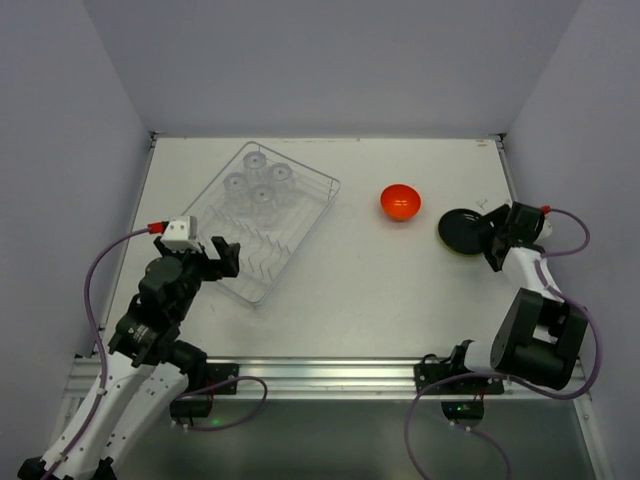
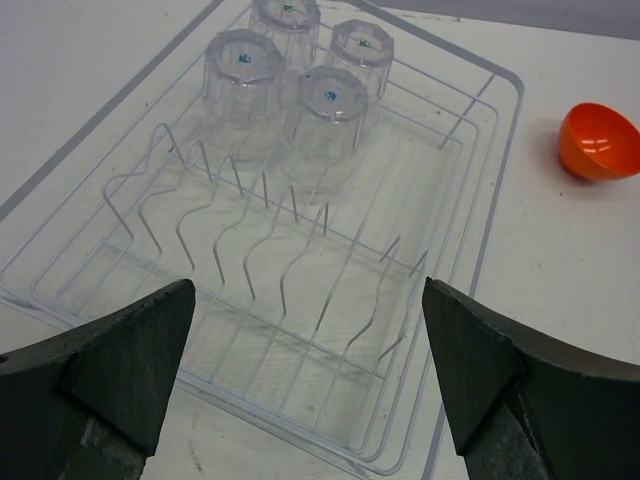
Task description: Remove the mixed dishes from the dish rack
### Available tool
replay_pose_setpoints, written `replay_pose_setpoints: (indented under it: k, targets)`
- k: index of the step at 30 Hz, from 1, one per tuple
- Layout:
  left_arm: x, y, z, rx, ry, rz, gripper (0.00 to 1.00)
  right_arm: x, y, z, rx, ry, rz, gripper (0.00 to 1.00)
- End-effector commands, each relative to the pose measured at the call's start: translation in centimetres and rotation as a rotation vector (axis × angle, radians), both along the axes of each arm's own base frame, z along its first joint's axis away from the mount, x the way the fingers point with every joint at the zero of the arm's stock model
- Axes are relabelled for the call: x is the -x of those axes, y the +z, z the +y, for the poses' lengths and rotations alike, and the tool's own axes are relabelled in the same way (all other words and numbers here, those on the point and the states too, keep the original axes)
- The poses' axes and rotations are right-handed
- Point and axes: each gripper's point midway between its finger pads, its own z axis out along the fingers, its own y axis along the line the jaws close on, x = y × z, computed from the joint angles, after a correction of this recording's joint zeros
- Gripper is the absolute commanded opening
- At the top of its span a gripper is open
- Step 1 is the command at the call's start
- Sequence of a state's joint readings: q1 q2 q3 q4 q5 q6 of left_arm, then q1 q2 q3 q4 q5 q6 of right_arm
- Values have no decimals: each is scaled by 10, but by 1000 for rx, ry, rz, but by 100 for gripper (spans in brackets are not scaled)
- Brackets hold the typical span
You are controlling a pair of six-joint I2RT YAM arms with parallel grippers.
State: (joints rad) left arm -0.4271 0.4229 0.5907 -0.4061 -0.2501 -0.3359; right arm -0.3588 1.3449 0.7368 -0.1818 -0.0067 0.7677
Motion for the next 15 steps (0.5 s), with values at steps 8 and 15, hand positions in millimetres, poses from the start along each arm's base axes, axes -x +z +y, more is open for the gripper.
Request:
replay_pose_setpoints:
  k: [8,15]
  targets:
    - [-8,1,29,23,221,52,100,2,82,37,188,125,-159,93]
    - [8,52,24,89,132,-97,100,11,149,133,22,461,-536,99]
